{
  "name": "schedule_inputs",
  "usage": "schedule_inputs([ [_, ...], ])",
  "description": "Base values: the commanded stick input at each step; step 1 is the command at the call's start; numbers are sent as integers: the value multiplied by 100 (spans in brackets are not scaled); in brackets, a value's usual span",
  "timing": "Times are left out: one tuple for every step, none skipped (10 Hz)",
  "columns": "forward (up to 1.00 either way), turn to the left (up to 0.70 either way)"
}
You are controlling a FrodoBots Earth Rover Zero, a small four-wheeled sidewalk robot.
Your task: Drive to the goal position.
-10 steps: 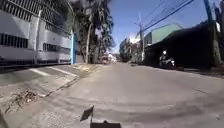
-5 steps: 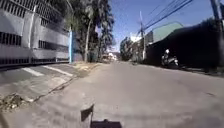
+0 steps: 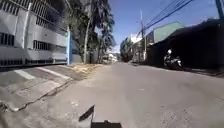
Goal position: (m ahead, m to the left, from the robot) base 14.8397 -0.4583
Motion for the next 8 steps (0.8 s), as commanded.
schedule_inputs([
  [70,-3],
  [70,-3],
  [70,-3],
  [70,-3],
  [70,-3],
  [70,-3],
  [70,-3],
  [70,-3],
])
